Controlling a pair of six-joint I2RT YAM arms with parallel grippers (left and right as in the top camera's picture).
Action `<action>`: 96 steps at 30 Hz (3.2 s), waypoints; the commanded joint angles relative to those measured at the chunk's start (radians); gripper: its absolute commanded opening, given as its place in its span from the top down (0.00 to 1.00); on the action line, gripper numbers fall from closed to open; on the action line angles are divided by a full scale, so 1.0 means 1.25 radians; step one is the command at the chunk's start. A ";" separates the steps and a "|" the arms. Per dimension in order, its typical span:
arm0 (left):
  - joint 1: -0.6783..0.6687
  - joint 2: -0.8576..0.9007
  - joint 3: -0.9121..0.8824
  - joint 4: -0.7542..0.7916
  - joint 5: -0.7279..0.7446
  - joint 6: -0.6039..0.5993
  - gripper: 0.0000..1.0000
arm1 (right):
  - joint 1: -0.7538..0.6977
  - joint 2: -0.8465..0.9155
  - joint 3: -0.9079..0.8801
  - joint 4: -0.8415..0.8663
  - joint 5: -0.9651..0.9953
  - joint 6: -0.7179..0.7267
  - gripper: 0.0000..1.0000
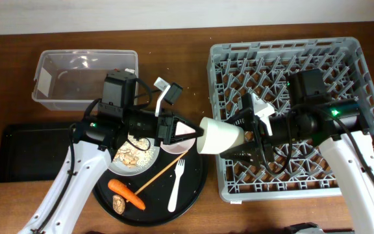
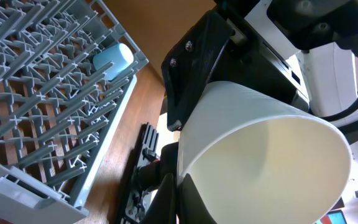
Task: Sort waste into correct bins and load items into the dishwasher rack
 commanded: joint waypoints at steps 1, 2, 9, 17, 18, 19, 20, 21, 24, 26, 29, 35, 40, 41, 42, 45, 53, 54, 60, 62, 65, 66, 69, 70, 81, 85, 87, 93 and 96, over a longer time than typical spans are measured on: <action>0.004 0.000 0.009 -0.002 -0.030 0.012 1.00 | -0.015 -0.003 0.008 -0.001 -0.025 -0.005 0.38; 0.004 0.000 0.009 -0.002 -0.030 0.012 1.00 | -0.015 -0.003 0.008 -0.002 -0.025 -0.004 0.39; 0.005 0.000 0.009 -0.066 -0.215 0.013 0.68 | -0.022 -0.003 0.060 0.001 0.180 0.199 0.52; 0.004 0.000 0.009 -0.309 -0.641 0.013 0.69 | -0.284 0.001 0.139 -0.041 0.705 0.637 0.52; 0.004 0.000 0.009 -0.317 -0.652 0.013 0.69 | -0.319 0.004 0.139 -0.045 0.749 0.657 0.52; 0.004 0.000 0.009 -0.317 -0.654 0.013 0.69 | -0.359 0.010 0.139 -0.051 0.797 0.686 0.52; 0.004 0.000 0.009 -0.316 -0.657 0.013 0.69 | -0.394 0.020 0.139 -0.053 0.821 0.705 0.52; 0.004 0.000 0.009 -0.316 -0.657 0.013 0.69 | -0.421 0.032 0.139 -0.053 0.833 0.711 0.53; 0.004 0.000 0.009 -0.317 -0.657 0.013 0.69 | -0.471 0.084 0.139 -0.062 0.879 0.728 0.53; 0.004 0.000 0.009 -0.317 -0.657 0.013 0.69 | -0.496 0.140 0.138 -0.069 0.905 0.744 0.53; 0.004 0.000 0.009 -0.317 -0.657 0.012 0.69 | -0.503 0.212 0.138 -0.068 0.932 0.744 0.53; 0.004 0.000 0.009 -0.317 -0.657 0.013 0.69 | -0.506 0.308 0.138 -0.062 0.991 0.786 0.53; 0.004 0.000 0.009 -0.317 -0.665 0.013 0.68 | -0.506 0.317 0.138 -0.038 0.971 0.786 0.02; 0.004 0.000 0.009 -0.317 -0.665 0.013 0.69 | -0.506 0.317 0.138 -0.031 0.959 0.786 0.02; 0.004 0.000 0.009 -0.317 -0.665 0.013 0.69 | -0.506 0.317 0.138 -0.028 0.956 0.786 0.02; 0.004 0.000 0.009 -0.317 -0.665 0.013 0.69 | -0.505 0.317 0.138 -0.025 0.946 0.793 0.02; 0.004 0.000 0.009 -0.317 -0.674 0.012 0.63 | -0.505 0.317 0.138 -0.071 0.748 0.789 0.02; 0.004 0.000 0.009 -0.317 -0.680 0.012 0.57 | -0.505 0.316 0.138 -0.090 0.696 0.745 0.01; 0.004 0.003 0.007 -0.330 -0.849 0.012 0.51 | -0.379 0.237 0.139 -0.124 0.637 0.679 0.02; 0.004 0.003 0.007 -0.367 -0.906 -0.009 0.49 | -0.248 0.177 0.139 -0.109 0.643 0.677 0.03; 0.006 0.003 0.007 -0.437 -1.024 -0.056 0.37 | -0.024 0.138 0.139 -0.059 0.646 0.681 0.03; 0.015 0.003 0.007 -0.469 -1.060 -0.089 0.30 | 0.062 0.144 0.139 -0.028 0.657 0.701 0.03; 0.066 0.003 0.007 -0.522 -1.083 -0.120 0.22 | 0.232 0.176 0.139 0.052 0.757 0.781 0.02; 0.112 0.003 0.007 -0.536 -1.083 -0.121 0.20 | 0.289 0.194 0.139 0.081 0.786 0.783 0.03; 0.261 0.003 0.007 -0.555 -1.083 -0.121 0.03 | 0.395 0.488 0.139 0.334 0.942 0.957 0.25; 0.261 0.003 0.007 -0.555 -1.083 -0.121 0.03 | 0.394 0.550 0.139 0.355 0.958 0.975 0.37; 0.261 0.003 0.007 -0.555 -1.083 -0.121 0.03 | 0.394 0.568 0.138 0.355 0.982 0.995 0.43; 0.260 0.003 0.007 -0.555 -1.083 -0.121 0.03 | 0.394 0.573 0.138 0.351 0.982 0.995 0.84; 0.260 0.003 0.007 -0.555 -1.083 -0.121 0.03 | 0.394 0.569 0.146 0.338 0.982 0.995 0.94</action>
